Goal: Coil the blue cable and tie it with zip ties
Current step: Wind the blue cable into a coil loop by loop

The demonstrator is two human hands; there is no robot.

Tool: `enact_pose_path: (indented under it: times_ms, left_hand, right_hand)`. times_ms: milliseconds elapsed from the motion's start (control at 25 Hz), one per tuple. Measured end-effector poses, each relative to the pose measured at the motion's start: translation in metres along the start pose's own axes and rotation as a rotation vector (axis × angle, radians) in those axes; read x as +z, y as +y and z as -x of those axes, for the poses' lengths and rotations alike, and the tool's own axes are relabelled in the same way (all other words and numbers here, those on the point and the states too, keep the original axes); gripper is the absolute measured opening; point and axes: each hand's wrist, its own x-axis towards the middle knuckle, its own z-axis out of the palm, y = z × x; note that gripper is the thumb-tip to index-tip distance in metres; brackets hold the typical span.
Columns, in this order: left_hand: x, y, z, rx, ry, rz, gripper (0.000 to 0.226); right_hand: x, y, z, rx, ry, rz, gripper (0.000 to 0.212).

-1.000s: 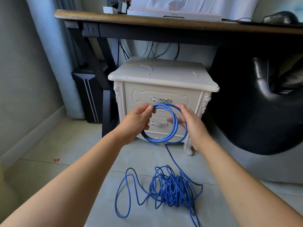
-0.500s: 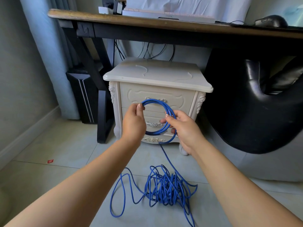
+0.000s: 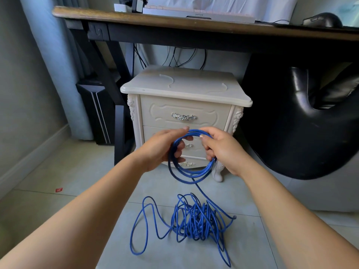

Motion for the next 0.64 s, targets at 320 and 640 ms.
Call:
enact_pose_path:
  times_ms: [320,640]
  left_hand:
    - [0.01,0.002,-0.005,0.165,0.185,-0.068,0.034]
    - [0.005,0.0,-0.011,0.087,0.346,0.248,0.035]
  right_hand:
    - [-0.004,-0.008,0.004,0.117,-0.03,-0.31,0.023]
    - [-0.02,0.007,0.006,0.246,-0.303,-0.534,0.052]
